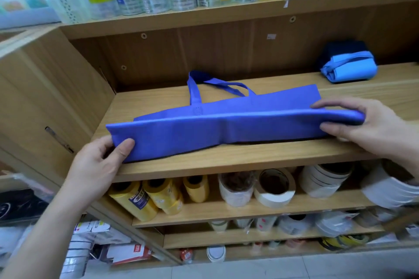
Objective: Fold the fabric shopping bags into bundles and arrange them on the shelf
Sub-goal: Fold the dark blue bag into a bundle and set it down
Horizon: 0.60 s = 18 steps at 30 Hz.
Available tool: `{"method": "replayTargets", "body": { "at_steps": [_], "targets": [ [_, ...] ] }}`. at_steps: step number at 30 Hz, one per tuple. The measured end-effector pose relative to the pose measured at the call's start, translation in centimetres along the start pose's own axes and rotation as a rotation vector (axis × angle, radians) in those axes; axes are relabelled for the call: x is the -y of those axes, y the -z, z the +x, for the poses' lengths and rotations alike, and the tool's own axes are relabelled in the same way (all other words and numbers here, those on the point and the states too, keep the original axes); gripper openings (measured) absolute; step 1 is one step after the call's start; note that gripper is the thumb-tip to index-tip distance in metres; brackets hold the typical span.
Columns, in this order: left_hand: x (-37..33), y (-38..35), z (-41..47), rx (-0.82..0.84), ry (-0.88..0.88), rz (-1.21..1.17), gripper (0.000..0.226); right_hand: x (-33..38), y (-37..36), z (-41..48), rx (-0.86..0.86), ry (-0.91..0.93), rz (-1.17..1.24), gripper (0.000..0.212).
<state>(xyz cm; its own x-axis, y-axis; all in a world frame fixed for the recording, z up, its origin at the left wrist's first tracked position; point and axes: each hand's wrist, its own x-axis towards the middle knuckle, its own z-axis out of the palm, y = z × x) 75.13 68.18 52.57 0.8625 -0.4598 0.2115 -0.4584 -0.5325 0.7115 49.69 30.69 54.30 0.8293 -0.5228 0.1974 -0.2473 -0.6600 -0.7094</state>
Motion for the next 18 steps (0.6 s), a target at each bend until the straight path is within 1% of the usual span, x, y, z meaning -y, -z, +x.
{"method": "replayTargets", "body": {
  "at_steps": [1,2,4,5,8,11,13,15,17,18],
  "targets": [
    [0.2,-0.2,0.0,-0.012,0.009,0.046,0.028,0.2,-0.2,0.0,-0.067,-0.030,0.028,0.033],
    [0.4,-0.5,0.1,-0.029,0.004,0.108,0.039,0.3,-0.6,0.0,-0.113,-0.070,0.060,0.032],
    [0.2,-1.2,0.0,-0.102,-0.038,0.203,0.056,0.5,-1.6,0.2,-0.189,-0.125,0.068,0.037],
    [-0.1,-1.5,-0.1,-0.134,-0.056,0.247,0.058,0.6,-2.1,0.2,-0.223,-0.138,0.055,0.040],
    [-0.5,-2.0,-0.1,-0.209,-0.047,0.300,0.056,0.9,-3.2,0.1,-0.288,-0.166,-0.010,0.042],
    [0.0,-2.1,0.1,-0.229,0.022,0.350,0.056,1.2,-4.2,0.1,-0.328,-0.165,-0.221,0.047],
    [0.1,-2.1,0.2,-0.242,0.053,0.410,0.057,1.6,-4.5,0.4,-0.321,-0.212,-0.356,0.050],
    [0.1,-2.0,0.2,-0.258,0.095,0.477,0.055,1.7,-4.7,0.7,-0.310,-0.262,-0.435,0.050],
    [0.1,-1.6,0.5,-0.318,0.073,0.507,0.040,1.7,-4.7,0.6,-0.321,-0.271,-0.436,0.049],
    [0.0,-1.4,0.6,-0.349,0.012,0.494,0.028,1.6,-4.8,0.5,-0.328,-0.262,-0.414,0.048]
  ]
}}
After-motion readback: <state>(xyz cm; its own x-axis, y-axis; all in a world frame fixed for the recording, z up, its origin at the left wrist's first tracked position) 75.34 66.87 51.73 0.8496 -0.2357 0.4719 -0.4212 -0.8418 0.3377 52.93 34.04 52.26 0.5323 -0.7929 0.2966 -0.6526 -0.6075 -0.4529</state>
